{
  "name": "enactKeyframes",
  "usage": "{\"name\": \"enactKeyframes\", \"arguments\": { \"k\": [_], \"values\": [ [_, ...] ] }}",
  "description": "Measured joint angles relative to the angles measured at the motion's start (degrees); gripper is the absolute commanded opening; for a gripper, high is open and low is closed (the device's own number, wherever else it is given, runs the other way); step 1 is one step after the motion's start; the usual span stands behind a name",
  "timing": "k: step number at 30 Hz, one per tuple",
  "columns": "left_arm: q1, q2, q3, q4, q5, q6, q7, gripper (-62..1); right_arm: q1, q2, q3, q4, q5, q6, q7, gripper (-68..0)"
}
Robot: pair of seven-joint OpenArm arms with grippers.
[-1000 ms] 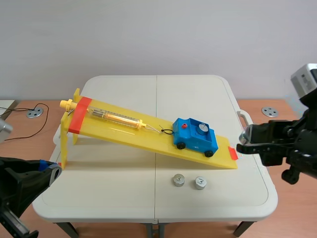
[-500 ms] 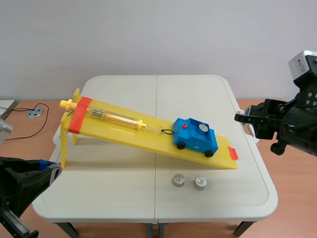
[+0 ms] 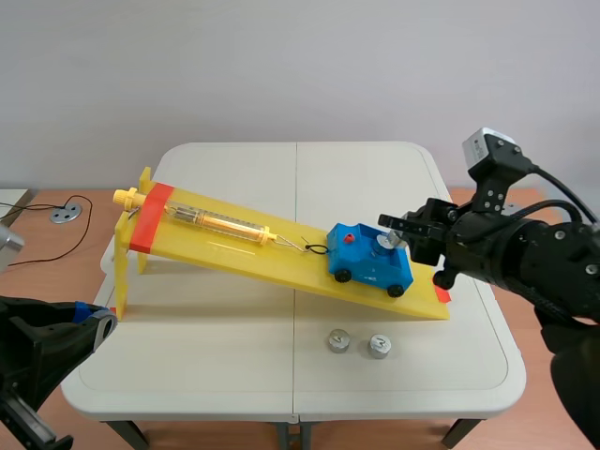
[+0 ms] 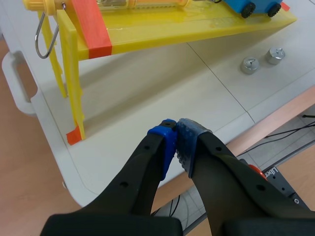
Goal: Place the four metal weights on the blue cart on the ramp.
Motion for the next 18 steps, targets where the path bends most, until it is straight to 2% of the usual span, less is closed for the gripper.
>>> {"name": "enactKeyframes", "arguments": {
  "k": [14, 16, 18],
  "values": [
    [0.0, 0.0, 0.0, 0.0, 0.0, 0.0, 0.0, -58.0, 2.2, -1.6, -1.0, -8.5, 0.0, 0.3, 0.5, -66.8],
    [0.0, 0.0, 0.0, 0.0, 0.0, 0.0, 0.0, -58.0, 2.3, -1.5, -1.0, -8.6, 0.1, 0.3, 0.7, -62.6],
    [0.0, 0.0, 0.0, 0.0, 0.0, 0.0, 0.0, -58.0, 2.3, -1.5, -1.0, -8.6, 0.1, 0.3, 0.7, -54.5]
  ]
}}
